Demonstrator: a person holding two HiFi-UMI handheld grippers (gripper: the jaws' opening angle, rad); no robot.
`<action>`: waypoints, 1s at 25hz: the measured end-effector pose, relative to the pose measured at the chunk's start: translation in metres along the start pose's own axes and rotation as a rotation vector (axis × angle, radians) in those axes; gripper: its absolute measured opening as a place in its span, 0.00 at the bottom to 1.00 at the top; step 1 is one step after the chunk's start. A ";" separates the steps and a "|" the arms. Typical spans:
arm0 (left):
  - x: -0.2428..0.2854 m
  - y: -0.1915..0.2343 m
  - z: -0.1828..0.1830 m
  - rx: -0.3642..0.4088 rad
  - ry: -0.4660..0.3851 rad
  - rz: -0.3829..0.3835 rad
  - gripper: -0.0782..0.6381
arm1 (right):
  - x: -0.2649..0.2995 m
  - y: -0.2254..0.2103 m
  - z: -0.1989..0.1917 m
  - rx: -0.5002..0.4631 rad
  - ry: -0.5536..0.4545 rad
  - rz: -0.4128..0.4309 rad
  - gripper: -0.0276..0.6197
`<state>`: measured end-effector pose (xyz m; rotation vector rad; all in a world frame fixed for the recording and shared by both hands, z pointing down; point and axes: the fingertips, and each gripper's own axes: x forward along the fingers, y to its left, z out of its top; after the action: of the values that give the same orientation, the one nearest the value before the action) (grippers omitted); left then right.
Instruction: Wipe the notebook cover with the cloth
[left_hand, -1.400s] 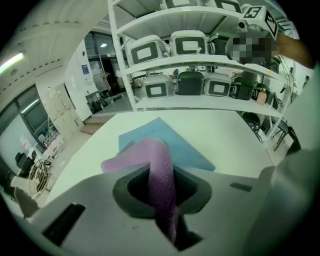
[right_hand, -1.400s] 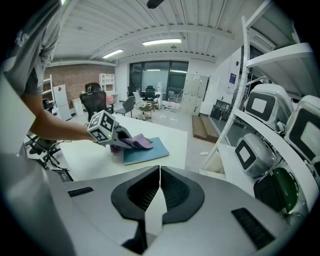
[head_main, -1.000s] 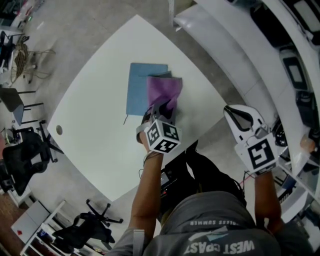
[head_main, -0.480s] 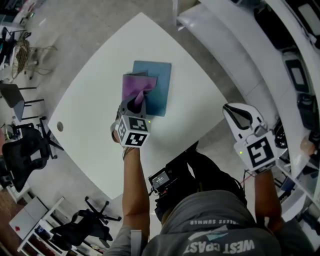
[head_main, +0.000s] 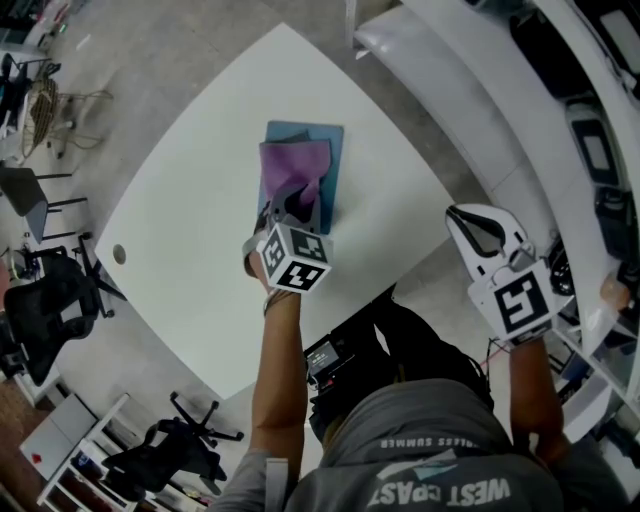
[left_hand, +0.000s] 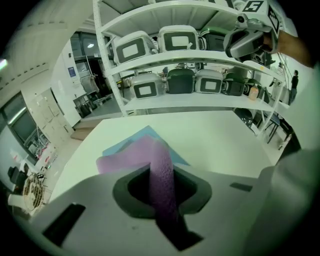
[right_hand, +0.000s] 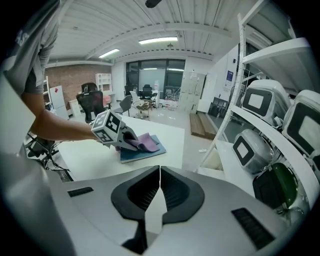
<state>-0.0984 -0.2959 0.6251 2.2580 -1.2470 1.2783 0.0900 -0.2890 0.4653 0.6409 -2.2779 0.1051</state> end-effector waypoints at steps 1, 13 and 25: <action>0.004 -0.011 0.009 0.019 -0.008 -0.023 0.18 | -0.001 -0.001 -0.002 0.004 0.003 -0.004 0.09; 0.023 -0.038 0.045 0.070 -0.051 -0.095 0.18 | -0.009 -0.011 -0.018 0.047 0.017 -0.038 0.09; -0.005 0.066 -0.027 -0.037 0.059 0.088 0.18 | 0.007 -0.005 -0.007 0.035 0.009 -0.006 0.09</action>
<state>-0.1668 -0.3172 0.6251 2.1459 -1.3511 1.3315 0.0933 -0.2947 0.4745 0.6646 -2.2696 0.1455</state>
